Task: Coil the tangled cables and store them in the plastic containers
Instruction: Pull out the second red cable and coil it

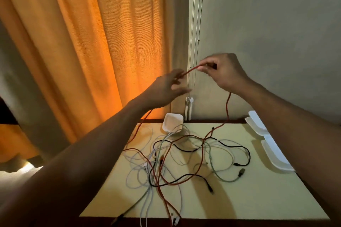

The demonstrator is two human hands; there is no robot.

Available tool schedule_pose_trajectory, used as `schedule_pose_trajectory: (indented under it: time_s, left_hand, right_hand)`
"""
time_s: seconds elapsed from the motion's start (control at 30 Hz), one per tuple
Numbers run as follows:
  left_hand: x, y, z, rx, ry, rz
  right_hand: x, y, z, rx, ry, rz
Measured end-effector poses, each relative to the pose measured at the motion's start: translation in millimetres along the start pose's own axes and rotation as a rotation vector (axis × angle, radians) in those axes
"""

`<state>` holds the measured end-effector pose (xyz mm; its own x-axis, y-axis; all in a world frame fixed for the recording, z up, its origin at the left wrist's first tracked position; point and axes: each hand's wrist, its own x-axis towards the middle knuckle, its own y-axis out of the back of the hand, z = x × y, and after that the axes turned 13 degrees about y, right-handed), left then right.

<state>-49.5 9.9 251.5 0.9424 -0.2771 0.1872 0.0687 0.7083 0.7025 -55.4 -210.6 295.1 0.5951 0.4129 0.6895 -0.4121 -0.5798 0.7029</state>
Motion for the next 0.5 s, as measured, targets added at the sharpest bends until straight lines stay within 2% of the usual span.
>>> schedule_pose_trajectory:
  time_s: [0.07, 0.2, 0.3, 0.4, 0.5]
  left_hand:
    - [7.4, 3.6, 22.4, -0.095, -0.085, 0.11]
    - [26.1, 46.5, -24.7, -0.312, 0.181, 0.389]
    - [18.2, 58.7, -52.1, -0.301, 0.219, 0.459]
    - [6.0, 59.1, -61.2, -0.16, 0.202, 0.559]
    - [-3.5, 57.5, -85.1, -0.192, 0.259, 0.614]
  right_hand:
    - [3.5, 2.2, -2.5, -0.009, 0.019, -0.022]
    - [-19.9, 24.1, 26.7, -0.036, -0.117, -0.112]
    - [-39.3, 28.8, 45.9, -0.049, -0.202, -0.098]
    - [-43.0, 20.8, 42.2, 0.007, -0.246, -0.103]
    - [-52.0, 7.1, 37.8, -0.01, -0.259, -0.164]
